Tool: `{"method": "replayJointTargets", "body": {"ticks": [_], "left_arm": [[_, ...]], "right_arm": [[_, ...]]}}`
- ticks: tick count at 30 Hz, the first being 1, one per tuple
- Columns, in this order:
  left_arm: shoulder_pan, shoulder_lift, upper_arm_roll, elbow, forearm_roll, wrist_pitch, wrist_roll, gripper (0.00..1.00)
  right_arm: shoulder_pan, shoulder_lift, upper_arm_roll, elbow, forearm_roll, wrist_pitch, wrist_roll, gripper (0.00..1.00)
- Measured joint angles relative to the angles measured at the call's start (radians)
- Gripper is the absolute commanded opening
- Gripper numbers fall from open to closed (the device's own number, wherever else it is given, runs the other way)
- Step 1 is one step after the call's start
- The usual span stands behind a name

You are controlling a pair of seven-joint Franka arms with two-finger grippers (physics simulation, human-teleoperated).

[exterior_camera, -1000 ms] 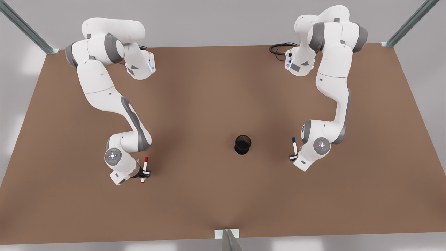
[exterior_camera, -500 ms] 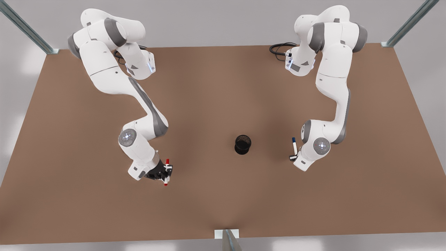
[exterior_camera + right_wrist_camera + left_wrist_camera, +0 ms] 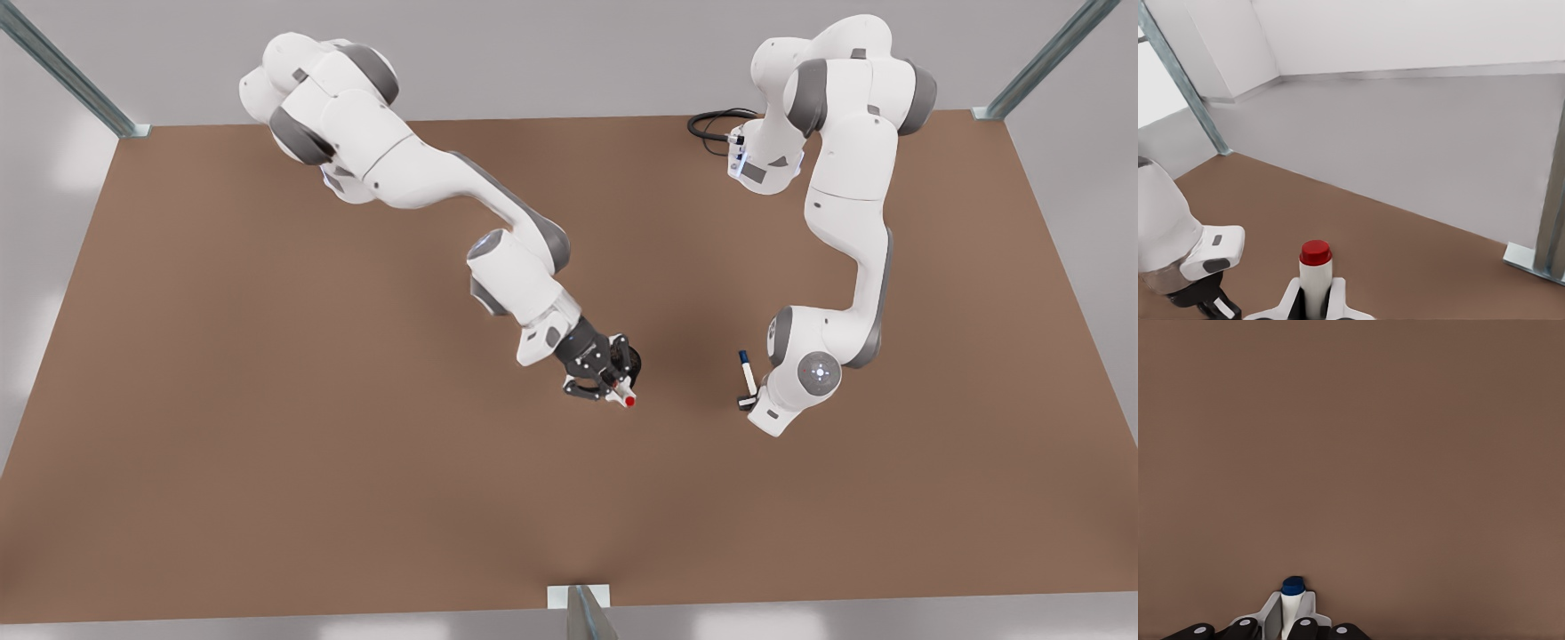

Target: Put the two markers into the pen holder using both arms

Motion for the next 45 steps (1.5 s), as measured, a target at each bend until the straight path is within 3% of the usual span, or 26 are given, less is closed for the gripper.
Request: {"method": "replayJointTargets", "body": {"ticks": [9,19,25,26,27,28,33,35,38,40,43,45], "left_arm": [[0.0,0.005,0.0,0.003,0.004,0.0,-0.008,0.3],[0.001,-0.006,0.0,0.02,0.004,-0.014,-0.015,0.28],[-0.001,-0.145,-0.021,0.033,0.005,-0.094,0.002,0.27],[-0.001,-0.178,-0.039,0.037,0.003,-0.117,0.007,0.27],[-0.001,-0.2,-0.053,0.051,-0.002,-0.143,0.014,0.27],[-0.002,-0.223,-0.06,0.065,-0.024,-0.17,0.024,0.27],[0.044,-0.329,-0.063,0.078,-0.204,-0.294,0.122,0.27],[0.046,-0.343,-0.065,0.082,-0.31,-0.328,0.183,0.22],[0.012,-0.339,-0.113,0.116,-0.453,-0.321,0.303,0.21],[-0.001,-0.322,-0.174,0.145,-0.526,-0.276,0.384,0.21],[-0.027,-0.29,-0.233,0.181,-0.581,-0.175,0.498,0.21],[-0.042,-0.283,-0.241,0.185,-0.598,-0.109,0.572,0.21]], "right_arm": [[0.073,0.049,-0.043,-0.124,-0.099,0.273,0.002,0.3],[0.061,0.061,-0.077,-0.23,-0.203,0.34,0.002,0.3],[0.078,0.083,-0.093,-0.234,-0.218,0.349,0.002,0.32],[0.082,0.087,-0.097,-0.233,-0.219,0.35,0.002,0.41],[0.084,0.089,-0.099,-0.233,-0.218,0.351,0.002,0.87],[0.086,0.091,-0.1,-0.233,-0.217,0.351,0.002,1.0],[0.006,-0.014,-0.095,-0.23,-0.222,0.326,-0.001,1.0],[-0.056,-0.176,-0.086,-0.198,-0.218,0.184,0.0,1.0],[-0.24,-0.389,-0.083,-0.06,-0.133,-0.258,0.023,1.0],[-0.388,-0.516,-0.103,-0.092,-0.085,-0.571,0.035,1.0],[-0.471,-0.589,-0.239,-0.164,0.017,-0.9,0.02,1.0],[-0.455,-0.55,-0.285,-0.106,0.064,-1.075,0.007,1.0]]}}
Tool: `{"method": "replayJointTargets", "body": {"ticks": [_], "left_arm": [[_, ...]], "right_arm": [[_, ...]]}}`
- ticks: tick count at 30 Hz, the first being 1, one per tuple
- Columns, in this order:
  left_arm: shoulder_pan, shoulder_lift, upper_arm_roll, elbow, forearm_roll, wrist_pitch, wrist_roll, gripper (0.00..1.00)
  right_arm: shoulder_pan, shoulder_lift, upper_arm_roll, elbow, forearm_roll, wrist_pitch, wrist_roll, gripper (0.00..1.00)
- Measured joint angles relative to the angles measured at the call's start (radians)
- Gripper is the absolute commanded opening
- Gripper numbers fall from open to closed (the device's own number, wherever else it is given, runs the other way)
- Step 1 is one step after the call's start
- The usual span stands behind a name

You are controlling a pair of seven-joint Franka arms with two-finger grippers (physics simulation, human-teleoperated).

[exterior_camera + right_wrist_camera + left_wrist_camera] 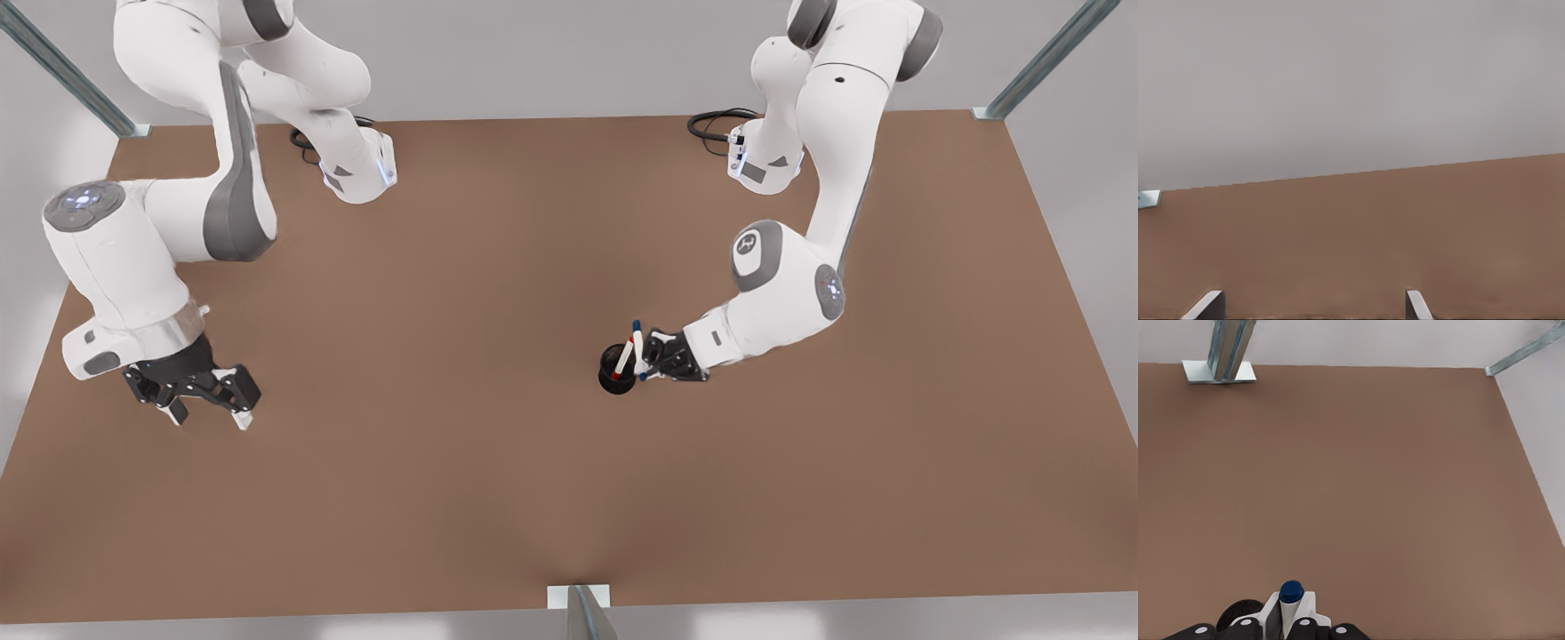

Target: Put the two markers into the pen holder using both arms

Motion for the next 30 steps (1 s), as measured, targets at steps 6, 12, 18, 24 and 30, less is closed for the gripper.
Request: {"method": "replayJointTargets", "body": {"ticks": [6,12,18,24,30], "left_arm": [[-0.037,0.001,-0.027,-0.041,-0.022,0.189,0.201,0.21],[-0.04,-0.023,-0.053,-0.144,-0.279,0.349,0.437,0.21],[-0.042,-0.083,-0.06,-0.247,-0.546,0.4,0.707,0.21],[-0.042,-0.097,-0.07,-0.287,-0.629,0.419,0.945,0.21],[-0.057,-0.087,-0.071,-0.305,-0.716,0.43,1.147,0.21]], "right_arm": [[0.01,0.008,-0.025,0.006,0.075,-0.265,-0.035,1.0],[0.005,-0.011,-0.012,0.013,0.083,-0.341,-0.083,1.0],[0.009,-0.008,-0.009,0.017,0.081,-0.368,-0.126,1.0],[0.011,-0.008,-0.009,0.018,0.079,-0.377,-0.157,1.0],[0.009,-0.006,-0.009,0.018,0.078,-0.381,-0.18,1.0]]}}
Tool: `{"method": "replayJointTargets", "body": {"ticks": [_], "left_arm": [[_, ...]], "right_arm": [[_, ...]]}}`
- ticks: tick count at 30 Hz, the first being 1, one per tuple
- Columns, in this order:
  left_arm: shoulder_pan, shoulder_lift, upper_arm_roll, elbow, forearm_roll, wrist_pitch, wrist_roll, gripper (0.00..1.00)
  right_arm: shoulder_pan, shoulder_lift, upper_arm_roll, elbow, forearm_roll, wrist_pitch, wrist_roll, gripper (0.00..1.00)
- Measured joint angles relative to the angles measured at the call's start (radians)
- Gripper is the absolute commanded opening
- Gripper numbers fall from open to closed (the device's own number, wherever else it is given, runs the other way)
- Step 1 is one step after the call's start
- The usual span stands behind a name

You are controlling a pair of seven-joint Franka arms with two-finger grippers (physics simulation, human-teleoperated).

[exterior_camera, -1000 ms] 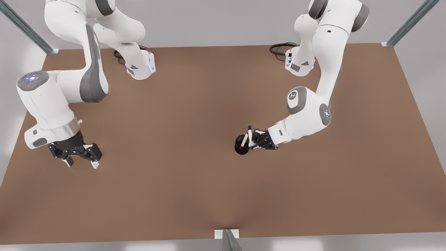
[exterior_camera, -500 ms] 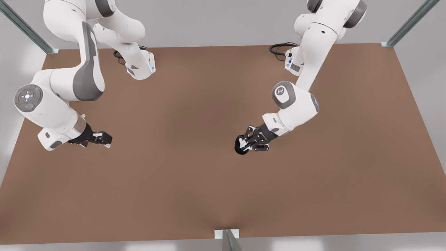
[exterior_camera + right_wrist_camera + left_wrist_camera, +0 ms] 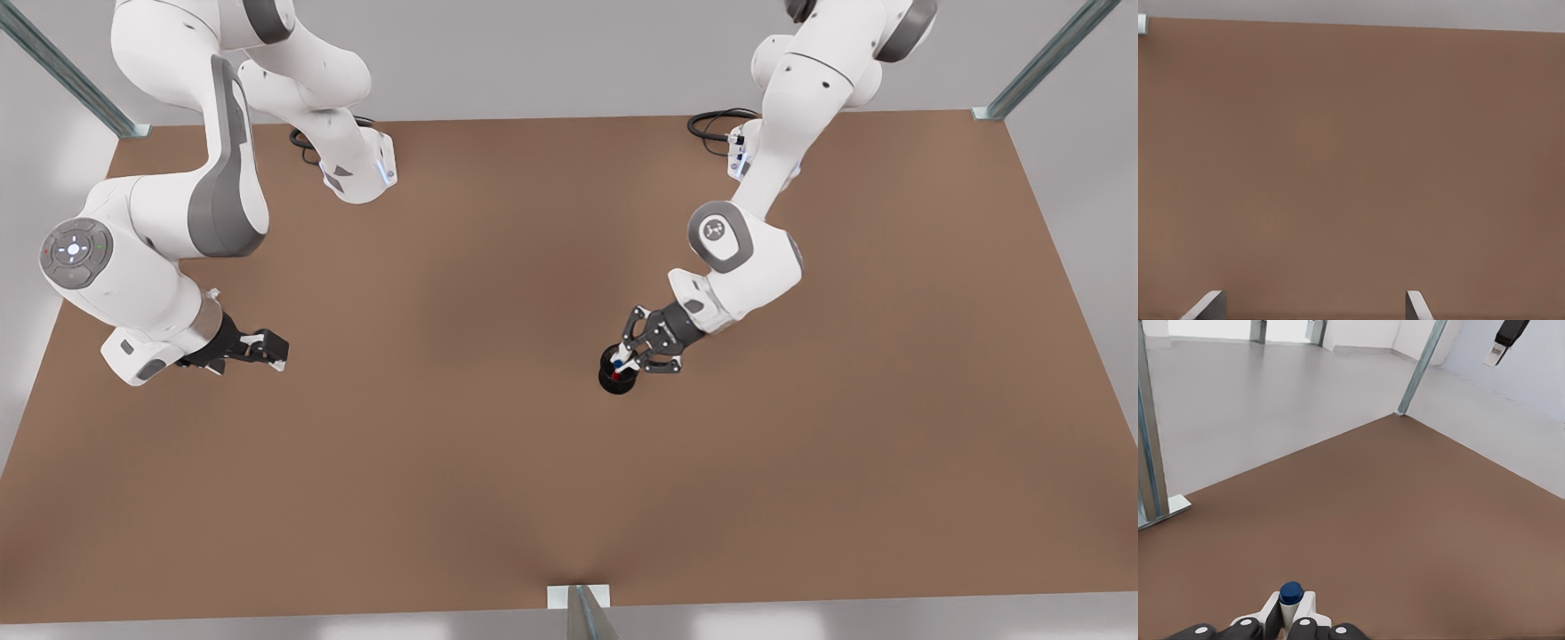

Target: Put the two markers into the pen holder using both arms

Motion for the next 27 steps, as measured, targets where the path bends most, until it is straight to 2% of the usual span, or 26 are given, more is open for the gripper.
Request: {"method": "replayJointTargets", "body": {"ticks": [27], "left_arm": [[-0.019,0.083,0.001,-0.032,-0.179,0.022,0.582,0.24]], "right_arm": [[-0.002,0.003,0.0,0.008,-0.002,-0.002,-0.052,1.0]]}}
